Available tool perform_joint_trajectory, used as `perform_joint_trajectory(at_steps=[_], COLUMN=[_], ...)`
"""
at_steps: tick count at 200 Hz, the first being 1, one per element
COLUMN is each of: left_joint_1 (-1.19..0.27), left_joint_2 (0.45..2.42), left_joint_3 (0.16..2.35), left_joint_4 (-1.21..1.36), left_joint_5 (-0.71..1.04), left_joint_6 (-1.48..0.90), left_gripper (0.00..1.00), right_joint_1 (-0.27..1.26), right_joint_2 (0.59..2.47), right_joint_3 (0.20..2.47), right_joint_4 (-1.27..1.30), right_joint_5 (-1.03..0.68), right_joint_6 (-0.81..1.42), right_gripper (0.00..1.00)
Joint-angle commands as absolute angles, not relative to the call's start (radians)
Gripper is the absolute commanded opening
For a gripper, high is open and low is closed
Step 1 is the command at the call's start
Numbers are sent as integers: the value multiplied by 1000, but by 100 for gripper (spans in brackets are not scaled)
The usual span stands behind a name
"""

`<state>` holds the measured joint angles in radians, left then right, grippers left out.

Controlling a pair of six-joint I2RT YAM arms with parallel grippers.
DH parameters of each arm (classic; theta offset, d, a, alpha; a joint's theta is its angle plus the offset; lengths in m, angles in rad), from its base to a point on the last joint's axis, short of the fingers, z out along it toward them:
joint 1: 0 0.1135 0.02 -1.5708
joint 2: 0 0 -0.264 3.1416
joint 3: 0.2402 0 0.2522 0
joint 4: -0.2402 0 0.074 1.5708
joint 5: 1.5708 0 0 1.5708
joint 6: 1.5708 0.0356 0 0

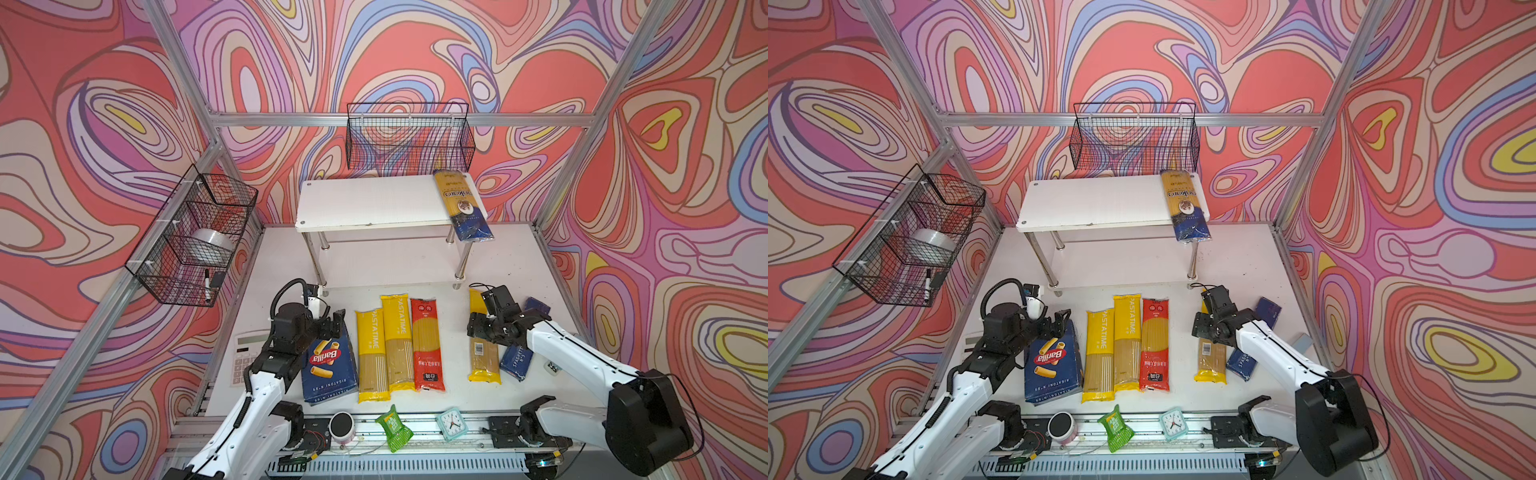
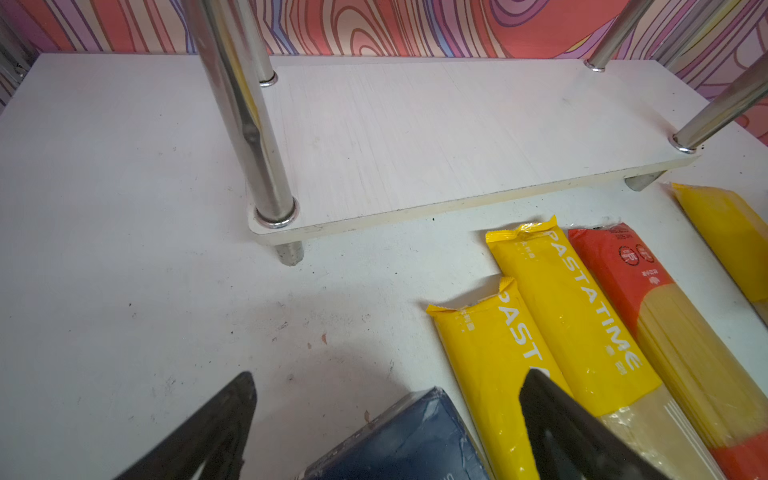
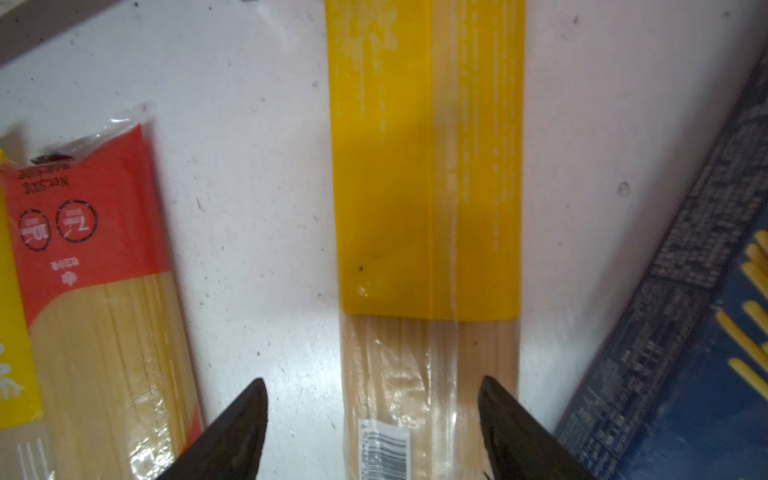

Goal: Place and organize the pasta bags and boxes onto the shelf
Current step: 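Move the right gripper down over the yellow-and-clear spaghetti bag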

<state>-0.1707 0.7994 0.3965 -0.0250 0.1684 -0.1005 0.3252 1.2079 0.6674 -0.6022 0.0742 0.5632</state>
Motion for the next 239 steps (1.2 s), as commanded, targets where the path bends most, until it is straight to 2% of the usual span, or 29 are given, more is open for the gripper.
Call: perform_joint_trajectory(at_steps=[1, 23, 35, 47, 113, 138, 239], left_joint_1=[-175, -175, -175, -175, -174, -175, -175], left_joint_2=[802, 797, 792, 789, 796, 796, 822], left_joint_3=[395, 393, 391, 389, 392, 392, 404], left_joint_4=[-9, -9, -9, -7, -7, -6, -10], left_joint_5=[181, 182, 181, 181, 188, 187, 190], left_joint_6=[-86, -87, -86, -87, -84, -86, -84], left_gripper=[100, 100, 100, 100, 100, 100, 100], right_joint_1=[296, 288, 284, 279, 278, 278, 278], right_joint_2=[1174, 1186, 1207, 1221, 1251, 1252, 1369], right_joint_3=[636, 631, 634, 635, 633, 629, 655], right_joint_4=[-557, -530, -523, -514, -526, -546, -502], right_joint_5=[84, 78, 73, 56, 61, 114, 82], right_joint_6=[592, 591, 581, 572, 579, 574, 571], right_gripper=[84, 86, 94, 96, 96, 97, 96])
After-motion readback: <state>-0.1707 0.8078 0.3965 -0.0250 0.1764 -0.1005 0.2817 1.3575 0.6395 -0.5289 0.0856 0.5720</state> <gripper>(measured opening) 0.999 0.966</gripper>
